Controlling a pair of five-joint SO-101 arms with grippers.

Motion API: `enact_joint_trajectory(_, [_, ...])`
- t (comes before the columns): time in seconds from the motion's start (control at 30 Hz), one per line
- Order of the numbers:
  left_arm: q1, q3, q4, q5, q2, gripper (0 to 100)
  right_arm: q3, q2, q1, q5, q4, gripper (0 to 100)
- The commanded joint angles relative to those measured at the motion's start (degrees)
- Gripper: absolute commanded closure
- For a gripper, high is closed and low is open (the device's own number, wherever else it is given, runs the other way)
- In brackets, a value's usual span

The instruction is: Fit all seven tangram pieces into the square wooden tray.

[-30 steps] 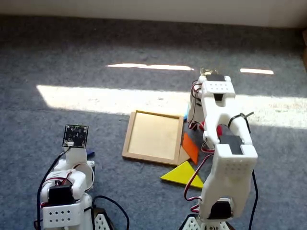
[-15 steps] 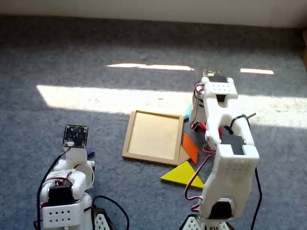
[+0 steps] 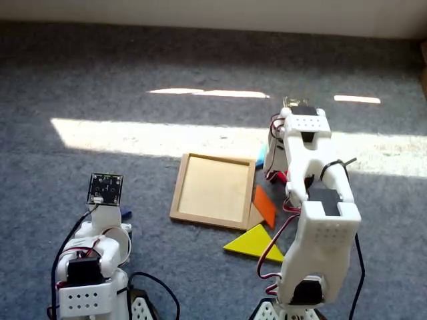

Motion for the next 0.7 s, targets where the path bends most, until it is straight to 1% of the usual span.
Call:
enact_joint_trajectory(0.0, [-0.75,1.10,0.44,-0.35,-2.33,96,0.13,-1.10,0.75,0.62,-1.89,74.0])
enact_joint_trajectory(0.07, [-0.75,1.10,0.44,-0.35,-2.33,96,-0.04,-1.19,0.48,0.26,-1.71,70.1])
enact_joint_trajectory(0.17, [-0.75,1.10,0.44,-0.35,-2.33,96,-0.31,-1.19,-0.22,0.18,-1.27,60.2])
enact_joint_trajectory(0.2, [-0.75,1.10,0.44,-0.35,-2.33,96,-0.40,-1.19,-0.48,0.26,-1.27,58.4])
enact_joint_trajectory(0.43, [-0.75,1.10,0.44,-0.35,-2.33,96,-0.40,-1.10,-2.07,0.18,-1.89,58.1])
enact_joint_trajectory(0.67, [-0.75,1.10,0.44,-0.35,-2.33,96,-0.13,-1.19,-2.15,0.09,-7.16,58.1])
